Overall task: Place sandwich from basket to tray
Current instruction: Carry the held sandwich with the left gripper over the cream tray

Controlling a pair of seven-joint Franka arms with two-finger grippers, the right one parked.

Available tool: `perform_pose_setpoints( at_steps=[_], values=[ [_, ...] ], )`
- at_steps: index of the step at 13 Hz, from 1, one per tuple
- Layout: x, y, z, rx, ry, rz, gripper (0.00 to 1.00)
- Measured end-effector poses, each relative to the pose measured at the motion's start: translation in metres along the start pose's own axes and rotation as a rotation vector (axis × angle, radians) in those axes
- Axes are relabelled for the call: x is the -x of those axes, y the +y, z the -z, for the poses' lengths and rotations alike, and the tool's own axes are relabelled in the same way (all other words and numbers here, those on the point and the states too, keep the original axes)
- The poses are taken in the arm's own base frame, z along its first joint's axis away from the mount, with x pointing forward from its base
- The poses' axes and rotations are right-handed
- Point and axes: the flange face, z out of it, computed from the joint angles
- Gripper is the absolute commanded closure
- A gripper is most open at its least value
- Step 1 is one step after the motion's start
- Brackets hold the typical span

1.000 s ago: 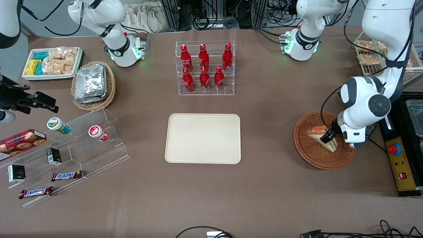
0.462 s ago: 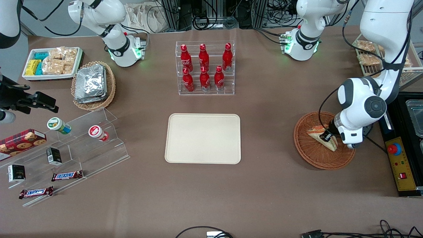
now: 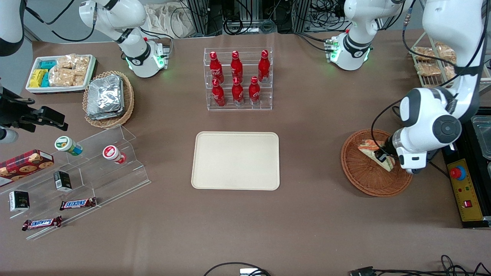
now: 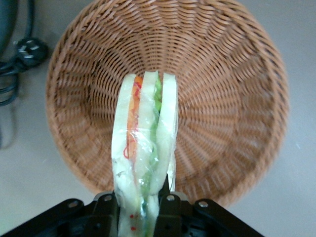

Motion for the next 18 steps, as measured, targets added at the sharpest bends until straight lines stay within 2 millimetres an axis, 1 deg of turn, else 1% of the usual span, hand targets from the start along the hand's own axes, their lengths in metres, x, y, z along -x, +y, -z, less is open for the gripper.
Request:
perform_pose_setpoints(
  at_steps=[1, 3, 4, 5, 6, 7, 8, 9, 10, 12, 14, 15, 16, 18],
  values=[
    [0.007, 0.003, 0.028, -0.019, -0.011, -0.05, 1.0],
    [0.023, 0.013, 0.087, -0.031, -0.017, -0.217, 1.0],
    [0.032, 0.022, 0.116, -0.018, -0.005, -0.308, 1.0],
    [0.045, 0.034, 0.139, 0.003, 0.016, -0.401, 1.0],
    [0.061, 0.048, 0.152, 0.018, 0.029, -0.486, 1.0],
    [0.08, 0.064, 0.154, 0.025, 0.029, -0.569, 1.0],
    [0.104, 0.084, 0.146, 0.021, 0.016, -0.64, 1.0],
    [0.13, 0.107, 0.13, 0.005, -0.006, -0.703, 1.0],
    [0.157, 0.13, 0.11, -0.022, -0.021, -0.758, 1.0],
    [0.207, 0.171, 0.067, -0.079, -0.049, -0.799, 1.0],
    [0.25, 0.206, 0.026, -0.102, -0.058, -0.836, 1.0],
    [0.266, 0.222, 0.006, -0.094, -0.044, -0.86, 1.0],
    [0.276, 0.236, -0.013, -0.075, -0.033, -0.876, 1.0],
    [0.277, 0.259, -0.048, -0.005, -0.019, -0.889, 1.0]
  ],
)
